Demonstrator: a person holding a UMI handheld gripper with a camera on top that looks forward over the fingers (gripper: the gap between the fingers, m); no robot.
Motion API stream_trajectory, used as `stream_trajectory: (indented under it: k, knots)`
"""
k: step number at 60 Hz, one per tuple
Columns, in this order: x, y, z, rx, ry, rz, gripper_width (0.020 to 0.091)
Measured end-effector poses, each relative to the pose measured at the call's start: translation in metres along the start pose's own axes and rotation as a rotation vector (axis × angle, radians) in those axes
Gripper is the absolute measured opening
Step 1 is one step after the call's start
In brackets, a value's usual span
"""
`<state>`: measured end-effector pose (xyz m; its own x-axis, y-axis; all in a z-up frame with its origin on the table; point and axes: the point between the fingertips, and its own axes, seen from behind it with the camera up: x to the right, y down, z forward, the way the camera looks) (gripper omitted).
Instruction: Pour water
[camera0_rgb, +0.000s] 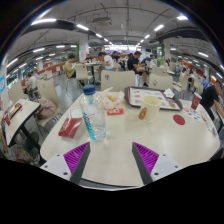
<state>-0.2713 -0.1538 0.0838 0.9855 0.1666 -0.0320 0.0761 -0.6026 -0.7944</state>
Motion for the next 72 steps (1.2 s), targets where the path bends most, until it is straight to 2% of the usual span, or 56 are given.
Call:
stream_trajectory:
  k: [7, 16, 19, 22, 24, 32, 42, 49, 53, 67, 72]
  knots:
    - [-0.039, -0.035, 0.037, 0.095, -0.021, 0.015, 0.0850]
    - [-0.055, -0.063, 0.089, 0.161, 0.012, 0.035, 0.0831]
    - [-0.054, -0.068, 0.103, 0.178, 0.032, 0.037, 0.0777]
    - [-0.052, -0.072, 0.113, 0.191, 0.047, 0.027, 0.0637]
    - [-0.053, -0.075, 0.117, 0.205, 0.043, 0.019, 0.0569]
    - [-0.053, -0.080, 0.121, 0.230, 0.052, -0.001, 0.0537]
    - [-0.053, -0.081, 0.122, 0.218, 0.052, -0.017, 0.0409]
    - [-0.055, -0.094, 0.118, 0.218, 0.030, -0.041, 0.0410]
    - [-0.053, -0.113, 0.112, 0.252, 0.004, 0.003, 0.0409]
    - [-0.025, -0.218, 0.095, 0.342, -0.216, 0.483, 0.0410]
    - [-0.009, -0.244, 0.102, 0.344, -0.307, 0.728, 0.0410]
